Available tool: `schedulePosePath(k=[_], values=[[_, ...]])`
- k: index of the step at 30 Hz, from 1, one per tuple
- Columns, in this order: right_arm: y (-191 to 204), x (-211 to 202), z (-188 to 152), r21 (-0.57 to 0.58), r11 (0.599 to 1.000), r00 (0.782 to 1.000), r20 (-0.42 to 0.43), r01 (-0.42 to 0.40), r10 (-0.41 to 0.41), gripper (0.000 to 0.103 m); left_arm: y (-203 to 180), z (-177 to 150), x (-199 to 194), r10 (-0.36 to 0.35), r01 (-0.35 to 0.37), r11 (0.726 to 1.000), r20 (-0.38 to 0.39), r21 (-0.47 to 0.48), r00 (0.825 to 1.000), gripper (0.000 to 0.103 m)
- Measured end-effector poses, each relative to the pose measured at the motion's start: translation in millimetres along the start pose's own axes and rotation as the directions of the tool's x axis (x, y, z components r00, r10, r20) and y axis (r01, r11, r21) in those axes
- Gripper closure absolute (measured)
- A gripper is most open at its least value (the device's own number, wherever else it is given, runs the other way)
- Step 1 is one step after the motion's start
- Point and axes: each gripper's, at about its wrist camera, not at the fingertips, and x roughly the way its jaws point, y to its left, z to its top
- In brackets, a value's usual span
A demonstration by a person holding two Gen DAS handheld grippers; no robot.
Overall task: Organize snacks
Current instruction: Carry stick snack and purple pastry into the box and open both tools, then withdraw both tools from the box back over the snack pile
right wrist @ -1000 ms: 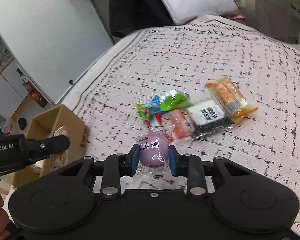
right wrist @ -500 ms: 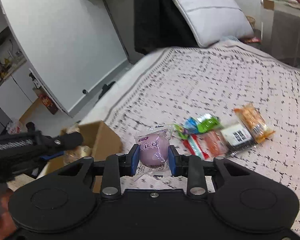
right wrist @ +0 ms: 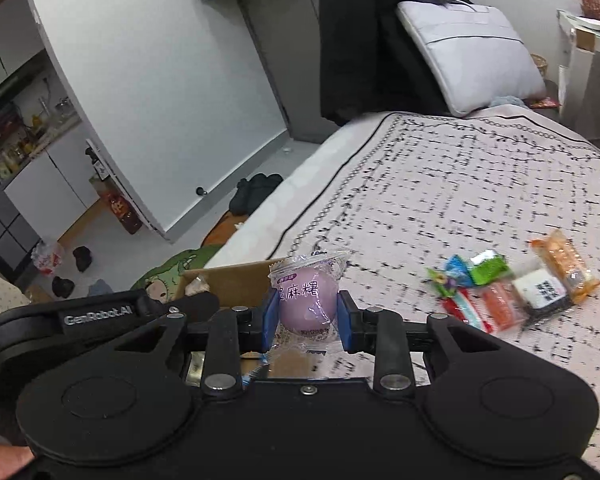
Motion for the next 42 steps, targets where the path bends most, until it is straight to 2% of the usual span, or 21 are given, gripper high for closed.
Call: schedulePosePath(k=[4,13,20,24,28,31,34,38,42], values=[[13.3,8.0,0.0,-0.003,1.0,1.0,-0.005,-0.01,0.01,0.073,26.9,9.4,6.0,-0.016,0.013,0.995,-0.034,-0.094,0.999,0.083],[33.5,36.8,-1.4,-0.009,0.999,0.999,-0.038,-0.04,0.039,0.073,59.2,27.4,8.5,-0.016,0.014,0.979,-0.012,-0.206,1.0,0.083],[41.5,57.7,-1.1,0.004,0.997,0.995,-0.063,-0.073,0.073,0.073,74.5,31.0,17.3,-0.014,0.007,0.962,-0.022,-0.273,1.0,0.082],[41.1,67.9,-0.9,0.015,0.996,0.994,-0.074,-0.084,0.085,0.073,76.6,31.8,22.5,0.02,-0.027,0.96,-0.027,-0.278,0.999,0.072],[38.3,73.4,1.2,0.026,0.995,0.992,-0.076,-0.095,0.096,0.069,82.3,31.3,25.4,0.035,-0.044,0.953,-0.036,-0.301,0.999,0.067],[34.1,71.1,2.7,0.03,0.995,0.993,-0.057,-0.099,0.101,0.055,81.7,31.5,26.2,0.05,-0.06,0.955,-0.04,-0.291,0.998,0.063],[26.7,66.6,4.9,0.024,0.996,0.995,-0.042,-0.091,0.092,0.052,78.1,31.3,26.9,0.065,-0.074,0.958,-0.043,-0.278,0.997,0.054],[9.4,60.2,5.1,0.044,0.997,0.997,-0.035,-0.061,0.063,0.049,70.6,29.8,29.8,0.091,-0.102,0.962,-0.054,-0.255,0.994,0.036],[-8.2,52.2,6.3,0.061,0.997,0.999,-0.026,-0.042,0.044,0.048,57.1,26.5,31.0,0.095,-0.103,0.974,-0.051,-0.201,0.994,0.027]])
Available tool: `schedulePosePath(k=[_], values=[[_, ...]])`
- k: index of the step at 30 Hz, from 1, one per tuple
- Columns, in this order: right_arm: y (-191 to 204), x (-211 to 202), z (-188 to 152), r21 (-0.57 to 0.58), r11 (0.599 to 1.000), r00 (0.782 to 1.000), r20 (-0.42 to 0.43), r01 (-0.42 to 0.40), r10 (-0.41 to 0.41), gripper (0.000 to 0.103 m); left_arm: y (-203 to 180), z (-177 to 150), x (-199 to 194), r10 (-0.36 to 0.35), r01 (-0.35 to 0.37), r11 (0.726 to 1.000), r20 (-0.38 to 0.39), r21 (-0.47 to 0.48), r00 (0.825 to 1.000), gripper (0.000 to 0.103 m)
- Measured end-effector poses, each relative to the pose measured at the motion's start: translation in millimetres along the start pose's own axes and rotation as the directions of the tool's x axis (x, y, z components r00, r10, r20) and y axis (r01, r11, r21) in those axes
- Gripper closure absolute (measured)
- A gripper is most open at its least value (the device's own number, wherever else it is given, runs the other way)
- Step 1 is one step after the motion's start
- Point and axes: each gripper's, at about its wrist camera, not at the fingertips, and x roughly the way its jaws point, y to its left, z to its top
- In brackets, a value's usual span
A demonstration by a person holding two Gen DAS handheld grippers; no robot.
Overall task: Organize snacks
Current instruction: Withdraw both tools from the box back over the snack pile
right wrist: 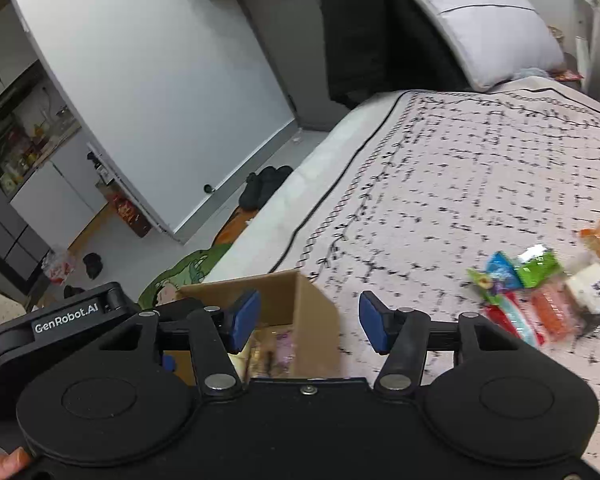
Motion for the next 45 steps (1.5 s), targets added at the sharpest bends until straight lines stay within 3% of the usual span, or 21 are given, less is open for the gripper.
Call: schedulePosePath(k=[13,22,32,42,45], values=[[-46.9,-25.6,3.2,-0.02,0.998,0.998,-0.011,0.057,-0.057,0.039,-32.6,-13.7,-1.0,0.036,-0.038,0.994,0.022,0.098,0.999,0.022],[-83.7,-51.4,3.9,-0.002,0.996,0.996,0.013,0.086,-0.086,0.03,-69.0,-39.3,0.9,0.027,-0.033,0.973,0.028,0.228,0.999,0.019],[-128.7,-57.9,-5.7,0.008,0.993,0.991,0.066,0.119,-0.12,0.029,-101.6,-63.4,5.5,0.009,-0.026,0.942,0.053,0.335,0.999,0.019],[-162.2,-36.7,-19.2,0.084,0.994,0.997,0.038,0.07,-0.074,0.031,-119.4,-90.6,16.9,0.016,-0.045,0.916,0.074,0.399,0.997,0.019],[-170.0,-32.7,-19.5,0.089,0.991,0.994,0.036,0.096,-0.1,0.036,-128.8,-93.2,23.2,0.013,-0.039,0.909,0.064,0.415,0.998,0.019]])
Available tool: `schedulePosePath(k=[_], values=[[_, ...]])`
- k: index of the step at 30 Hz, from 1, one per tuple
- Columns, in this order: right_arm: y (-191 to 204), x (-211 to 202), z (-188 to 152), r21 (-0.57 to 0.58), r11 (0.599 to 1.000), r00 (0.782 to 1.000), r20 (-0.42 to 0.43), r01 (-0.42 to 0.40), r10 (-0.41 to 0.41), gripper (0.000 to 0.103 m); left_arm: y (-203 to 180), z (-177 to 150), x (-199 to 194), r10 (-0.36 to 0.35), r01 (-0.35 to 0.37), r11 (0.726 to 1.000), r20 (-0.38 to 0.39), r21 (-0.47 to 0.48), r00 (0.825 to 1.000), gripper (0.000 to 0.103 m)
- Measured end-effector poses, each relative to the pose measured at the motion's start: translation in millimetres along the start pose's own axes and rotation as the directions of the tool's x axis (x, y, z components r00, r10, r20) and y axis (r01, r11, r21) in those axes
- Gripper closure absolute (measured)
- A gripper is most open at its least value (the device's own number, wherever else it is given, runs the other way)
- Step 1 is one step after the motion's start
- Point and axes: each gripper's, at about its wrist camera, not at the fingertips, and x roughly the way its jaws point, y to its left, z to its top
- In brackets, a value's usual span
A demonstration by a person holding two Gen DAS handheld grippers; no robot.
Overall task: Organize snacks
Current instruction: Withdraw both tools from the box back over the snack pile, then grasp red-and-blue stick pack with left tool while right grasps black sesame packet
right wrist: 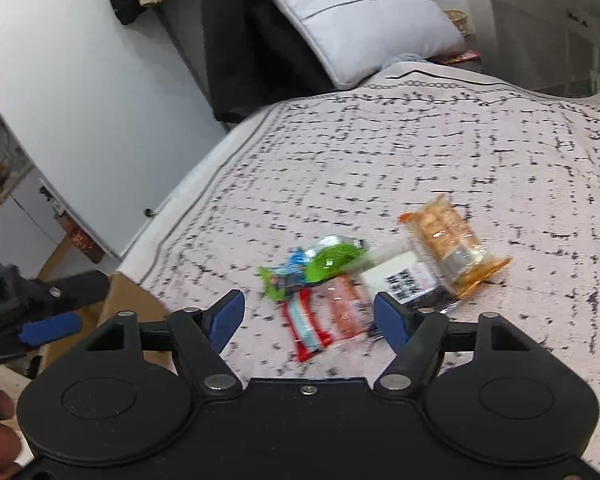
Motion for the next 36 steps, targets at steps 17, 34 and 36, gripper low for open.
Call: schedulePosePath(k=[17,34,36], values=[[-42.5,26.4,4.3,0.135,0.99,0.997,-0.066,-0.033,0.042,0.062,-48.8,-9.2,43.0,-0.007,0.008,1.0,-0.028,0.015,1.0,0.034],[-66.1,41.6,5.2,0.209,0.977,0.995,-0.075,-0.045,0.062,0.064,-69.1,-31.2,94.6,0.005,-0.011,0.998,-0.092,-0.068,0.996,0.051],[-66.1,41.1,6.3,0.199,0.979,0.997,-0.063,-0.032,0.046,0.064,-69.1,-33.9,100.1,0.01,-0.018,0.997,-0.107,-0.072,0.994,0.051]])
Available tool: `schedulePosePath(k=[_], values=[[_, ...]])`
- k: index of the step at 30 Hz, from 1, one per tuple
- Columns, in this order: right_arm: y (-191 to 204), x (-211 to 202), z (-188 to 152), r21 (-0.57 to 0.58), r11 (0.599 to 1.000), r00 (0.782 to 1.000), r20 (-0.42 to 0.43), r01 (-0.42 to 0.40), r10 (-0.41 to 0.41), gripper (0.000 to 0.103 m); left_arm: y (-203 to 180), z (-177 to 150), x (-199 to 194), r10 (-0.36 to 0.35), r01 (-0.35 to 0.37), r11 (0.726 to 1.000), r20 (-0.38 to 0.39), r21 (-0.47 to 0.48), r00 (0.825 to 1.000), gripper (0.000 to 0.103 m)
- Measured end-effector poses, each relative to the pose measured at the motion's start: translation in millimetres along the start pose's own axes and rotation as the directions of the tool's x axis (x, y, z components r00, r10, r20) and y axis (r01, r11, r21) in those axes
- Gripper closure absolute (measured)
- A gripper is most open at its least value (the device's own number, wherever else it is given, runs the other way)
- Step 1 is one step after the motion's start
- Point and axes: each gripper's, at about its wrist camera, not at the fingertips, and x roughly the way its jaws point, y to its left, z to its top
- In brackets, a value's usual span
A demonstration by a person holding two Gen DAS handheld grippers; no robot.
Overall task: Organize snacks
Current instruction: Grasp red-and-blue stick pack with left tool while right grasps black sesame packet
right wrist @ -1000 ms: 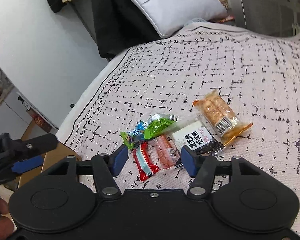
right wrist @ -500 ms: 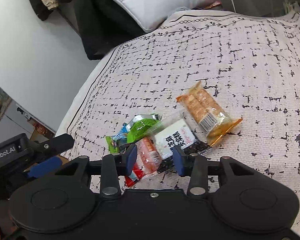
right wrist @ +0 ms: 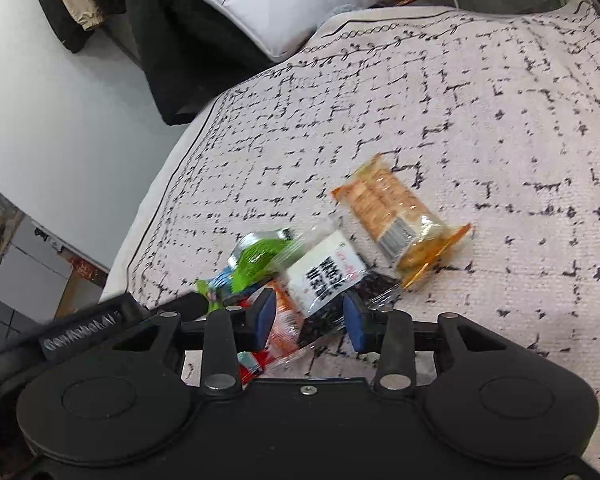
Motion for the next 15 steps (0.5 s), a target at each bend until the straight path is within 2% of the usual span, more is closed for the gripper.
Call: schedulePosePath(k=[4,7,9,11,15], values=[[1.9,1.8,0.4,-0.02,1.0,1.0,0.01,0.008,-0.008,0.064,1.6,-5.2,13.7,0.022,-0.023,1.0,-0.034,-0.008,0.999,0.051],[4.3,-0.8,2.3,-0.044,0.999,0.999,0.048,0.019,-0.017,0.063,2.2,-10.5,24.7,0.031,-0.032,0.999,-0.056,-0.018,0.998,0.051],[4.6,-2.2,3.0,-0.049,0.999,0.998,0.062,0.02,-0.017,0.06,1.7,-14.2,31.4,0.034,-0.036,0.999,-0.074,-0.021,0.997,0.058],[6.7,-3.5,5.1,-0.067,0.997,0.996,0.086,0.027,-0.021,0.054,1.7,-18.7,38.7,0.04,-0.042,0.999,-0.094,-0.021,0.995,0.06],[12.0,6.5,9.3,-0.108,0.994,0.996,0.087,0.035,-0.026,0.049,-2.3,-23.0,41.3,0.067,-0.066,0.998,-0.081,0.014,0.994,0.064]])
